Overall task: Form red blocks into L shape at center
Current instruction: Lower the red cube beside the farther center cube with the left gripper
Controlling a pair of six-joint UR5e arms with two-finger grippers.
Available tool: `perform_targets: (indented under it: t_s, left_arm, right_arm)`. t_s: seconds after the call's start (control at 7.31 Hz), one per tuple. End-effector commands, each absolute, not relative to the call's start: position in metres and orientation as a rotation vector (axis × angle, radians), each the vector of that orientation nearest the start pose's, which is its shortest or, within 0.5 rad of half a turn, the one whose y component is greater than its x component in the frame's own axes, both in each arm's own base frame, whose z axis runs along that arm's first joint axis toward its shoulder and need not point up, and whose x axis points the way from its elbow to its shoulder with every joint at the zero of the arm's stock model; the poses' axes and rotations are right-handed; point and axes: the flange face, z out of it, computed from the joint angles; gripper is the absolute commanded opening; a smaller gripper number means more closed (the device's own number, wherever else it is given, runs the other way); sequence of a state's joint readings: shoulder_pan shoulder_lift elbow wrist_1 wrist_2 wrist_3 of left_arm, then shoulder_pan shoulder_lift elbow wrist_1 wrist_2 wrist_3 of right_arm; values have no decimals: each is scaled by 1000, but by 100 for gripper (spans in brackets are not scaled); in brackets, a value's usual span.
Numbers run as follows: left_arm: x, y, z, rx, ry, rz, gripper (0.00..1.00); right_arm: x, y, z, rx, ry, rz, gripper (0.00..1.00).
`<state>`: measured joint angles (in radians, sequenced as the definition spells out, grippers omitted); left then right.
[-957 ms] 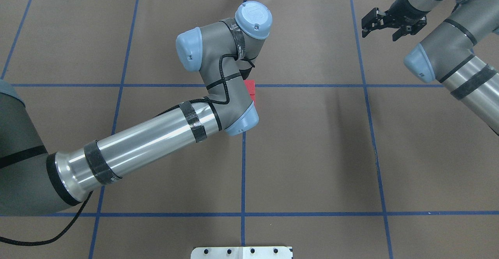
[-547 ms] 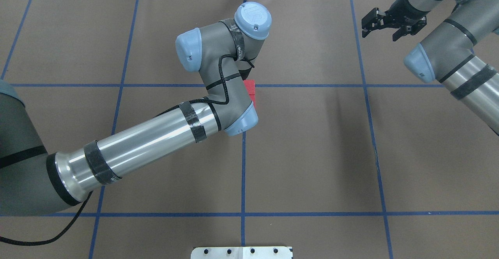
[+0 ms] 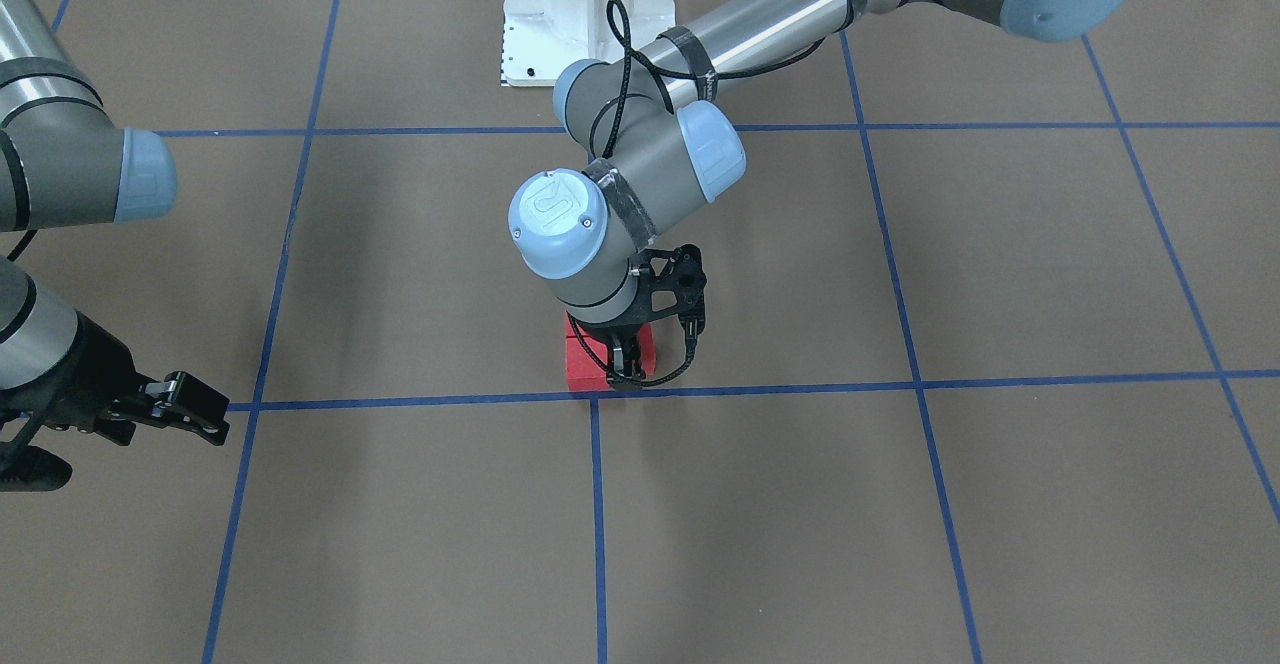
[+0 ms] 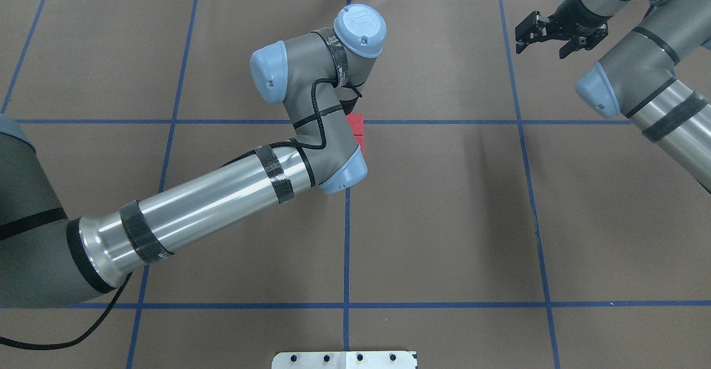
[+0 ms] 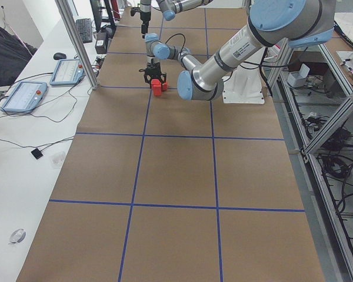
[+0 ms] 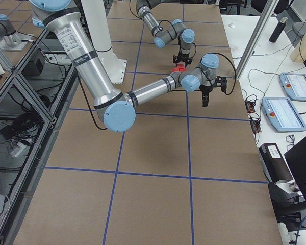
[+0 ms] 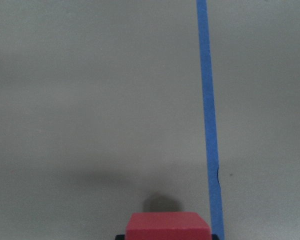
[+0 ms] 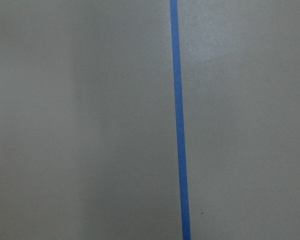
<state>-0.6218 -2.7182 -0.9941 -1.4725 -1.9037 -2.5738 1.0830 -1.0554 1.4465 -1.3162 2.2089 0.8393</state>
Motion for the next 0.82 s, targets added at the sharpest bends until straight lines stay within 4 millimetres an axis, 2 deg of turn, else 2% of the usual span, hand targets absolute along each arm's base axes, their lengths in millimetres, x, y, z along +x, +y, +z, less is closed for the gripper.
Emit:
perform_targets:
  t_s: [0.0, 0.14, 0.27, 0.41, 0.55, 0.68]
  left_arm:
    - [631, -577, 164, -451, 439, -1498, 87]
    - [629, -577, 160, -453, 448, -1499, 99]
    - [619, -583, 151, -450, 469, -1502, 99]
    - [596, -591, 130, -451, 515, -1514, 99]
    - [557, -608, 113, -437, 548, -1530, 99]
    - [532, -618, 106, -386, 567, -1438, 99]
  right_arm:
    - [-263, -653, 387, 112, -868, 123, 99]
    - [-262, -653, 387, 113, -868, 124, 99]
    - [-261, -654, 386, 114, -869, 126, 99]
    - [-257, -656, 385, 116, -869, 132, 99]
    - [-250, -658, 385, 117, -871, 139, 99]
    - [-246, -659, 384, 118, -875, 143, 99]
